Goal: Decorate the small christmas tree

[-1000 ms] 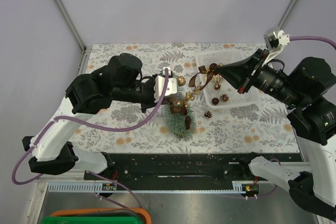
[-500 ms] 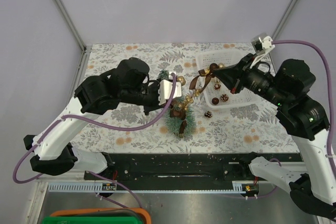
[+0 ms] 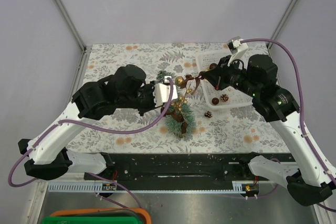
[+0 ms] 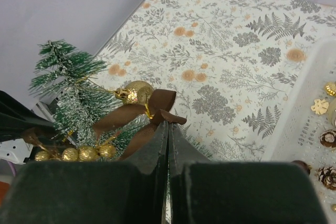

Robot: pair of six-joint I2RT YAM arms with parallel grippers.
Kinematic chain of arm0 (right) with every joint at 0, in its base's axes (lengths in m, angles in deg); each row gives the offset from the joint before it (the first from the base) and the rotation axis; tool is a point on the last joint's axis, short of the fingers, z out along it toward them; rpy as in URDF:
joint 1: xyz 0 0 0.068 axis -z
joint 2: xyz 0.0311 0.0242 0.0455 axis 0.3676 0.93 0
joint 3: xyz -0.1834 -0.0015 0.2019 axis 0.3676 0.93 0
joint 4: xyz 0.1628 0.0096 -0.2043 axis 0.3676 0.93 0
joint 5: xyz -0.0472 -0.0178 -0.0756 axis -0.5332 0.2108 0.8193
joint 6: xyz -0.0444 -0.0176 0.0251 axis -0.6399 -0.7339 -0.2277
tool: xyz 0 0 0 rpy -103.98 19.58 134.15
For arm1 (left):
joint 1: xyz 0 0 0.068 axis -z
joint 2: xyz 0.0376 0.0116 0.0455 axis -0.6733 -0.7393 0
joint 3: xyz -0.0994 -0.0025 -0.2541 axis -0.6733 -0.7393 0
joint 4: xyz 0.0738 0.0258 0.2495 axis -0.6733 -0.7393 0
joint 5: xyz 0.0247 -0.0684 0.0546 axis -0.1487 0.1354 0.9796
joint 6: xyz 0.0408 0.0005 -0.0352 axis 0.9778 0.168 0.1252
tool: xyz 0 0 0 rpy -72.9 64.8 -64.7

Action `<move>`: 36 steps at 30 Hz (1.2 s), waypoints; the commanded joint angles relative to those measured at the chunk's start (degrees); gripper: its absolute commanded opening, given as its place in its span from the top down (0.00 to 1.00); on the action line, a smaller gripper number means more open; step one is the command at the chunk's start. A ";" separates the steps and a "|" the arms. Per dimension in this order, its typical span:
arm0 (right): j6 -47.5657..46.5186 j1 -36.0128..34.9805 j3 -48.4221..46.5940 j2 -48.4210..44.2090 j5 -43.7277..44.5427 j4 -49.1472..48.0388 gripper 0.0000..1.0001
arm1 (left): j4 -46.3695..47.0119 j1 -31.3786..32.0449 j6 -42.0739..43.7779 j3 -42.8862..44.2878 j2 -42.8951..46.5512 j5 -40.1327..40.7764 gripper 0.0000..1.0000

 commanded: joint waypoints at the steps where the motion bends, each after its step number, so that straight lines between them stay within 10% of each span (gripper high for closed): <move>1: -0.10 -0.26 1.73 -0.84 2.42 -4.69 1.00 | 3.18 -0.24 -0.09 -0.72 1.85 4.30 1.00; 36: 10.53 -0.34 23.44 -0.49 -9.26 -14.70 1.00 | 15.40 -1.38 -3.17 -13.82 2.20 10.72 0.76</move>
